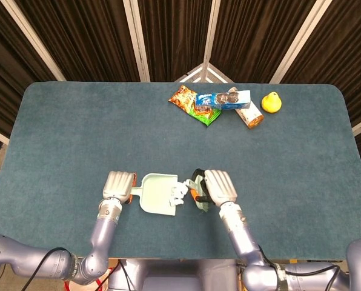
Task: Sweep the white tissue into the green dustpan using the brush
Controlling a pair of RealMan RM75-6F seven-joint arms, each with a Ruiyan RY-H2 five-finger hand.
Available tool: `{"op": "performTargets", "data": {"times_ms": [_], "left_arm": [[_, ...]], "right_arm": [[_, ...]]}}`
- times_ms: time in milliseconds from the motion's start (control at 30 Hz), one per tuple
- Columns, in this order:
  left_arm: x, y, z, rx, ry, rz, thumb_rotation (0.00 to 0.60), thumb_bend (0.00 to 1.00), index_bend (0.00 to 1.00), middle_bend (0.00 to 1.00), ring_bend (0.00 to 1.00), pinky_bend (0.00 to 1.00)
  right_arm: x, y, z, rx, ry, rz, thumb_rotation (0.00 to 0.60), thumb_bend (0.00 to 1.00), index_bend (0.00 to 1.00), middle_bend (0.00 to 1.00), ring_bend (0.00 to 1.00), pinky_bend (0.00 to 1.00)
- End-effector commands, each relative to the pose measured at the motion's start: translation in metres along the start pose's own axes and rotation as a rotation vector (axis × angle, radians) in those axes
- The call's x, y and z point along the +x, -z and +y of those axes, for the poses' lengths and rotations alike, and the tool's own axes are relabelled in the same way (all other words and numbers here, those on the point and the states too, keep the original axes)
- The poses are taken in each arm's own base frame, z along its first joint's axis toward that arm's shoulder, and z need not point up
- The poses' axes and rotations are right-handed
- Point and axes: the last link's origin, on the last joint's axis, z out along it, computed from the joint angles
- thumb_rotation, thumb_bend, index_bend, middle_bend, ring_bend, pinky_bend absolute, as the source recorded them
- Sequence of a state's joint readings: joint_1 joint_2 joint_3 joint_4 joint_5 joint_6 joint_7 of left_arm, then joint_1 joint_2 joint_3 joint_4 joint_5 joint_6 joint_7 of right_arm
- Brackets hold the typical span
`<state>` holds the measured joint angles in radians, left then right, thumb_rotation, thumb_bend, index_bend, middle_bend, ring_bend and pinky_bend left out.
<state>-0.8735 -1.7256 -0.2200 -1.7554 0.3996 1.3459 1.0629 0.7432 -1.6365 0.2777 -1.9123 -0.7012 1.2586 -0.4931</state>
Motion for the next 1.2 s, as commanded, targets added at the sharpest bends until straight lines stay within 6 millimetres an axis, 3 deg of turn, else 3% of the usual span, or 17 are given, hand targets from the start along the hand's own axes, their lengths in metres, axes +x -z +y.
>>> {"op": "performTargets", "data": {"times_ms": [33,467,633,867,1000,1200], "left_arm": [[-0.001,0.000,0.003,-0.003,-0.002,-0.003,0.600,0.53,0.62,1.00,1.00,1.00],[-0.002,-0.001,0.013,-0.012,-0.013,-0.003,0.600,0.53,0.62,1.00,1.00,1.00],[-0.002,0.000,0.012,-0.007,-0.019,-0.003,0.600,0.53,0.62,1.00,1.00,1.00],[0.005,0.002,0.008,0.004,-0.029,0.003,0.600,0.53,0.62,1.00,1.00,1.00],[0.007,0.004,0.005,0.008,-0.030,0.004,0.600,0.53,0.62,1.00,1.00,1.00],[0.006,0.006,0.005,0.009,-0.032,-0.003,0.600,0.53,0.62,1.00,1.00,1.00]], "right_arm": [[-0.006,-0.004,-0.011,-0.005,-0.045,-0.013,0.600,0.56,0.86,0.91,0.98,0.90],[-0.003,-0.001,-0.072,0.082,-0.194,-0.056,0.600,0.56,0.86,0.91,0.98,0.90],[0.008,0.003,-0.081,0.110,-0.212,-0.044,0.600,0.56,0.86,0.91,0.98,0.90],[0.031,-0.006,-0.062,0.077,-0.161,0.054,0.600,0.56,0.86,0.91,0.98,0.90],[0.045,-0.011,-0.037,0.030,-0.082,0.106,0.600,0.56,0.86,0.91,0.98,0.90],[0.045,-0.008,0.003,-0.053,-0.006,0.104,0.600,0.56,0.86,0.91,0.98,0.90]]}}
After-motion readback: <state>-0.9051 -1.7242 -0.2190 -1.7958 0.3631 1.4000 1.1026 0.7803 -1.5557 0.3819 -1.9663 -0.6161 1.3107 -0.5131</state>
